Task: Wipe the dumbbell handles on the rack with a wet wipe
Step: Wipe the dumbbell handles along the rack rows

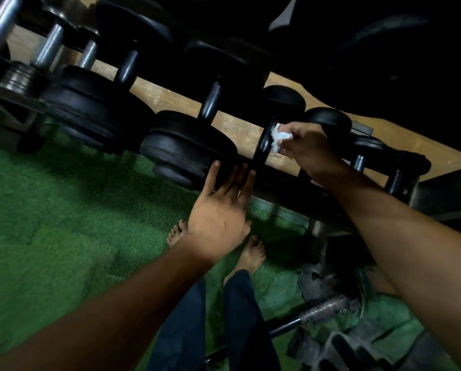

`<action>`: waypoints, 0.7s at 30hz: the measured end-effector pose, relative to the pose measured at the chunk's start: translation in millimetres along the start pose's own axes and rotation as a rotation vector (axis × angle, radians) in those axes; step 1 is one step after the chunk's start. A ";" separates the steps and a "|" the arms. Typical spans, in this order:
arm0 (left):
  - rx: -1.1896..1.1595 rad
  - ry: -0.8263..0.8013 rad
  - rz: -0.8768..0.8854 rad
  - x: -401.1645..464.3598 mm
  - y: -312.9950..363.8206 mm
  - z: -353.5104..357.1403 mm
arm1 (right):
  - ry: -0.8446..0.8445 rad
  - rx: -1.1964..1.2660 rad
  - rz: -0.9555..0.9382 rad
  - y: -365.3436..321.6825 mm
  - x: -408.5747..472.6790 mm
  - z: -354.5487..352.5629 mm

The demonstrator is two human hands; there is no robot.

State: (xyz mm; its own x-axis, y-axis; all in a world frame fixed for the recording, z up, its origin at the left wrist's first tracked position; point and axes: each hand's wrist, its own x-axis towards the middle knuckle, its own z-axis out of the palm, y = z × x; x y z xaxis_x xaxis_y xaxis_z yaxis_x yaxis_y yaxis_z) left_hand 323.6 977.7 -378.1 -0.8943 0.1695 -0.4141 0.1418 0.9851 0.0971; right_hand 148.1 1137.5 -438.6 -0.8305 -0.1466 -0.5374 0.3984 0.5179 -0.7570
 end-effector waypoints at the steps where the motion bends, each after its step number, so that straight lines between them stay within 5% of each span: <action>1: -0.005 0.001 -0.005 0.0 1.2 0.8 | -0.047 -0.043 -0.065 1.2 -4.3 -4.9; 10: -0.146 0.023 -0.122 5.3 30.0 -8.1 | -0.093 -0.309 -0.207 22.0 -40.4 -62.9; 21: -0.221 -0.086 0.026 34.8 80.1 -4.6 | -0.144 -0.620 -0.344 38.9 -45.7 -99.9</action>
State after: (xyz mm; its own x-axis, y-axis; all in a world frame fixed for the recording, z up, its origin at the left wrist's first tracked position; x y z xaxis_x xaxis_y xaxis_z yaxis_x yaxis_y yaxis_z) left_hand 301.9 1062.3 -380.5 -0.8506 0.2057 -0.4840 0.0595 0.9520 0.3002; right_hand 162.6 1248.5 -406.4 -0.7926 -0.4751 -0.3823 -0.2064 0.7989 -0.5649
